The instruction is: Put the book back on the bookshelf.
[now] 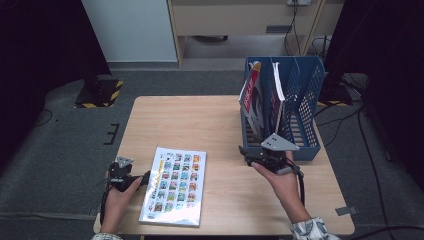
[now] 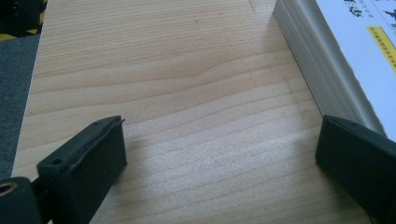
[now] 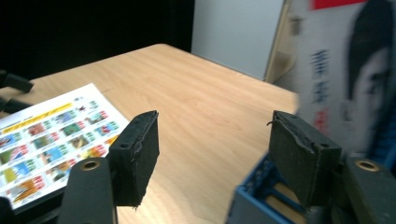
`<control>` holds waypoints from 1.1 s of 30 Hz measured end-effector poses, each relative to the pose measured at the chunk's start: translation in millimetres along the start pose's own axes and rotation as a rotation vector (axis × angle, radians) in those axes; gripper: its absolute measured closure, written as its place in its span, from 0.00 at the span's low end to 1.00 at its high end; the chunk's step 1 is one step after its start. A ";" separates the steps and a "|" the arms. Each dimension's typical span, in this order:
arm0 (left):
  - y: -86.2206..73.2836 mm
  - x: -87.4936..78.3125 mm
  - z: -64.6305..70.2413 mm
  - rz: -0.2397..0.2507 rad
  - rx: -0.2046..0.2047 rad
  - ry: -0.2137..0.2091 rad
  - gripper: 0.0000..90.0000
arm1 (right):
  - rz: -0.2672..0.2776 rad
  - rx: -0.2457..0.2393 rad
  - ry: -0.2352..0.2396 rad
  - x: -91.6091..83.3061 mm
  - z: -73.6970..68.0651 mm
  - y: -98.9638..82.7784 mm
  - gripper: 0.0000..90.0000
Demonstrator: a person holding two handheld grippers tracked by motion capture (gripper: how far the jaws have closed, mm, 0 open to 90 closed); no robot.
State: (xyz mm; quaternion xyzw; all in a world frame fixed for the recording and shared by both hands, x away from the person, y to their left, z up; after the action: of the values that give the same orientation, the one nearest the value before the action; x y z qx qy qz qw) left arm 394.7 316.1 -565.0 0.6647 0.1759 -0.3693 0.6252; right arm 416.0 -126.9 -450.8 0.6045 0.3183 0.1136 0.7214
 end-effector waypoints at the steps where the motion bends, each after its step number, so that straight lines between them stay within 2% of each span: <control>1: 0.1 0.1 -0.1 0.000 0.000 0.000 0.01 | -0.002 -0.002 0.008 2.2 -3.4 -0.6 0.37; 8: 0.7 0.7 -0.4 0.000 0.002 -0.003 0.01 | -0.040 -0.037 0.055 18.5 -24.1 -5.7 0.35; 21: 1.0 0.7 -0.6 0.003 0.004 -0.010 0.02 | -0.097 -0.067 0.116 43.4 -56.9 -12.4 0.31; 30: 3.6 -2.4 -1.9 0.006 -0.002 -0.015 0.05 | -0.138 -0.077 0.154 65.5 -72.8 -20.2 0.30; 33: 6.3 -5.3 -1.9 0.018 -0.004 -0.016 0.06 | -0.170 -0.073 0.162 71.8 -77.3 -25.4 0.28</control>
State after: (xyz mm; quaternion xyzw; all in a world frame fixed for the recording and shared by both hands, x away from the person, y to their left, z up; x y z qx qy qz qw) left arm 396.1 318.2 -556.9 0.6618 0.1658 -0.3686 0.6313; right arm 419.7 -31.8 -503.0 0.5375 0.4211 0.1119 0.7219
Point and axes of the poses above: each handheld gripper's, and its own axes: x roughly forward along the jaws, y roughly out of its top, z roughly to its right, the point moved 4 cm from there along x, roughly forward along the jaws, and after that the axes turned 5 degrees about -y, right-handed, at the moved point
